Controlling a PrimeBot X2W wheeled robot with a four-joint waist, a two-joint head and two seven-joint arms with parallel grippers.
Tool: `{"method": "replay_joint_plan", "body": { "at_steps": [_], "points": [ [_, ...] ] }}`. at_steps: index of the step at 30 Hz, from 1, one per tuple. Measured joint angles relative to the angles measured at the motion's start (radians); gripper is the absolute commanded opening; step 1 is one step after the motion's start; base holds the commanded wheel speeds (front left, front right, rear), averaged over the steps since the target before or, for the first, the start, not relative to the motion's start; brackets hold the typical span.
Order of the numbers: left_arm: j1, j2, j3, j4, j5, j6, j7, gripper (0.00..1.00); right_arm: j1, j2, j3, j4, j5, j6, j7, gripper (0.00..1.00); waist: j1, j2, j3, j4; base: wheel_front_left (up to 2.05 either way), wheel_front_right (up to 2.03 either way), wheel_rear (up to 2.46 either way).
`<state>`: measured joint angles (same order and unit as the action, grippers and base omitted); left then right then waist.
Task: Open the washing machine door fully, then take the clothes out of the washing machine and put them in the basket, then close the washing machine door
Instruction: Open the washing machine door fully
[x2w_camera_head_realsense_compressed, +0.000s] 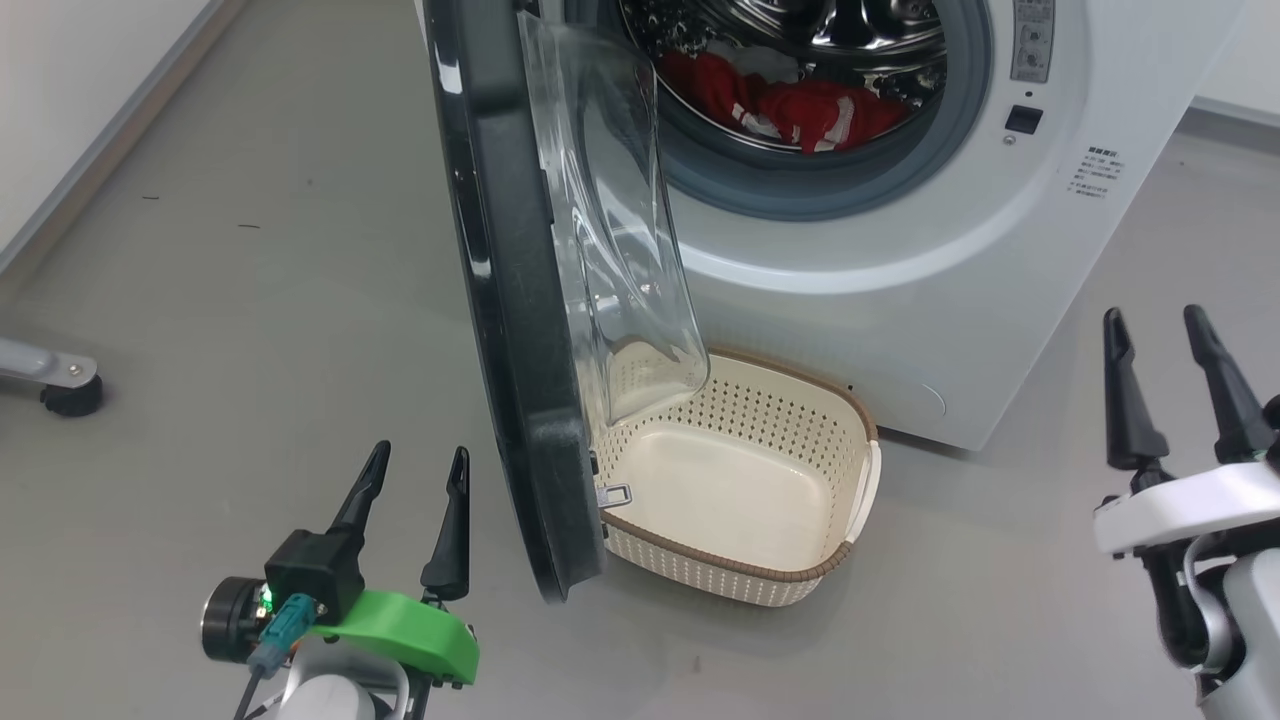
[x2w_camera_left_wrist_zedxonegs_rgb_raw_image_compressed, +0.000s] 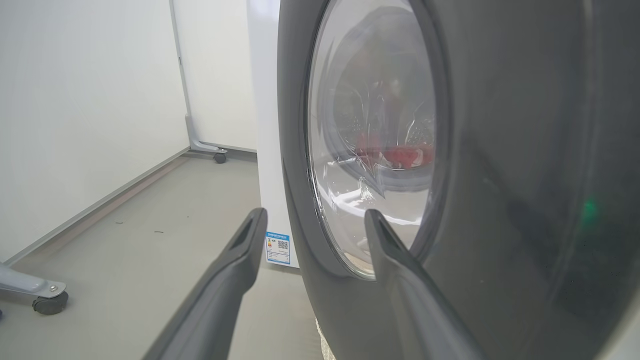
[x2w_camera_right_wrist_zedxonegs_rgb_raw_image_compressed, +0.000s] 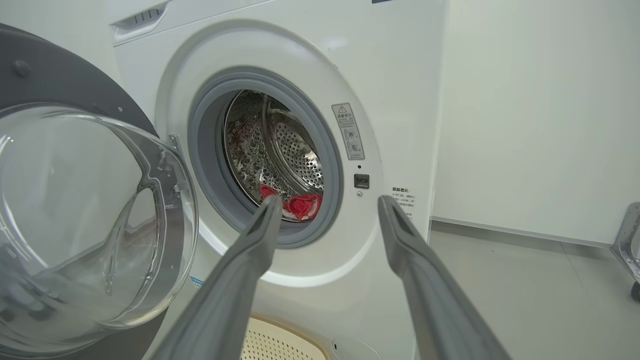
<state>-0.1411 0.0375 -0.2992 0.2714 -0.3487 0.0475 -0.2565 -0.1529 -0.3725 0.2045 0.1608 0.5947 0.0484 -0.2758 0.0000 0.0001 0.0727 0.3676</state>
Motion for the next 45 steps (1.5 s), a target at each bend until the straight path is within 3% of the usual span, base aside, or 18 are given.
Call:
{"method": "replay_joint_plan", "body": {
  "at_steps": [4, 9, 25, 45],
  "points": [
    [0.007, 0.0, -0.004, 0.007, 0.0, -0.001, 0.0, 1.0, 0.029, 0.025, 0.021, 0.015, -0.061, -0.046, 0.009, 1.0, 0.0, 0.0, -0.013, 0.004, 0.0, 0.0, 0.0],
    [0.015, 0.001, -0.005, 0.007, 0.0, -0.008, 0.0, 1.0, 0.059, 0.097, 0.022, 0.01, -0.106, -0.078, 0.015, 1.0, 0.0, 0.0, -0.017, 0.009, 0.0, 0.0, 0.0],
    [0.019, 0.001, -0.008, 0.008, 0.0, -0.009, 0.0, 1.0, 0.106, 0.207, 0.058, 0.023, -0.203, -0.081, 0.016, 1.0, 0.0, 0.0, -0.015, 0.021, 0.0, 0.0, 0.0],
    [0.019, 0.001, -0.023, 0.007, -0.001, -0.009, 0.0, 1.0, 0.121, 0.248, 0.0, 0.043, -0.255, -0.064, 0.016, 1.0, 0.0, 0.0, -0.003, 0.036, 0.0, 0.0, 0.0]
  ]
}}
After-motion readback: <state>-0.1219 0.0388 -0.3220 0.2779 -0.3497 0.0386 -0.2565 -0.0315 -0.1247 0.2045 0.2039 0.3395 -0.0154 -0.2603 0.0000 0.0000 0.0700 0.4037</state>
